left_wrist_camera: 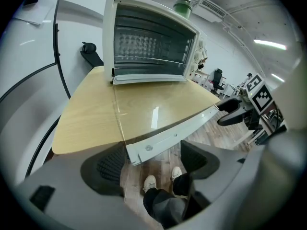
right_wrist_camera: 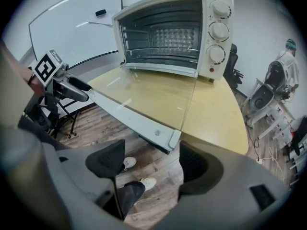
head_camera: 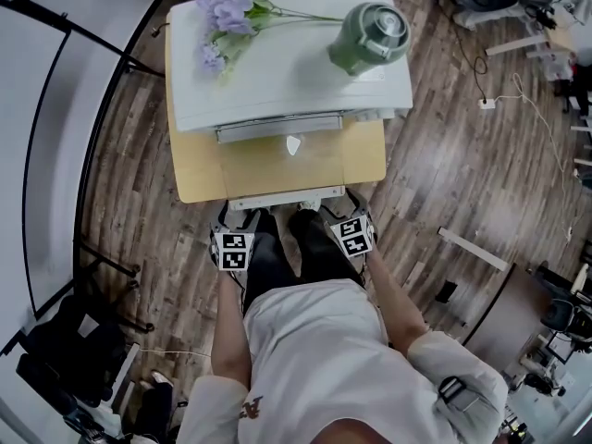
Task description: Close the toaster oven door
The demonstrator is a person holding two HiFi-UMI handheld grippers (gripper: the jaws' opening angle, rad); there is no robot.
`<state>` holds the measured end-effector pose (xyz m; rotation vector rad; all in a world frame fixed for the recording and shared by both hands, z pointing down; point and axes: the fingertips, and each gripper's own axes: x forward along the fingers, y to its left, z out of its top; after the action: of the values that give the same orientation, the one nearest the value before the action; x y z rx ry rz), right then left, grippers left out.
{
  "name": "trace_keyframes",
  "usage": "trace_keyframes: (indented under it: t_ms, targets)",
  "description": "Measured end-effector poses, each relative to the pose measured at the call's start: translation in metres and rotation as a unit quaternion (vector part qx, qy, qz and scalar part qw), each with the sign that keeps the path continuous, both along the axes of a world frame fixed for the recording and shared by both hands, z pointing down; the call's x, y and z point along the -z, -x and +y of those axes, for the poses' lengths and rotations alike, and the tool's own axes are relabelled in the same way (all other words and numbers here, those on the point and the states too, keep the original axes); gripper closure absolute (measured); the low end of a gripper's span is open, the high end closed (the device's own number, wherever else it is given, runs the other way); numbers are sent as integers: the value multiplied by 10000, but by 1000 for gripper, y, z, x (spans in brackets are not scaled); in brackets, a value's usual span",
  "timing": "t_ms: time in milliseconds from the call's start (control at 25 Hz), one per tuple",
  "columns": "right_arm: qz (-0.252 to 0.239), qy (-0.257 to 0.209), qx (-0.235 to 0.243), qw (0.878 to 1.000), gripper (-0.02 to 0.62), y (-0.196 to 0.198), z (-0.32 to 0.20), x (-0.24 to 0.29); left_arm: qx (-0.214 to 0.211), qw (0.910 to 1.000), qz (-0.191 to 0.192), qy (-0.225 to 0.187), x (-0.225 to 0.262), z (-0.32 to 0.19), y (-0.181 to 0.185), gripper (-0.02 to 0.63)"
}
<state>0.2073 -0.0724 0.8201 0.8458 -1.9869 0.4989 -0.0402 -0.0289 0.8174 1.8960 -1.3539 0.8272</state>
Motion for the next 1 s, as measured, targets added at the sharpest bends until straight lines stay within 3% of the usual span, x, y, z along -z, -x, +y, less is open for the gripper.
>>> trace_keyframes:
  t_ms: [1000]
  targets:
    - [-68,-227,-215,9995,302,3,-13,29,-8,9997,-89,-222,26,1,2,279]
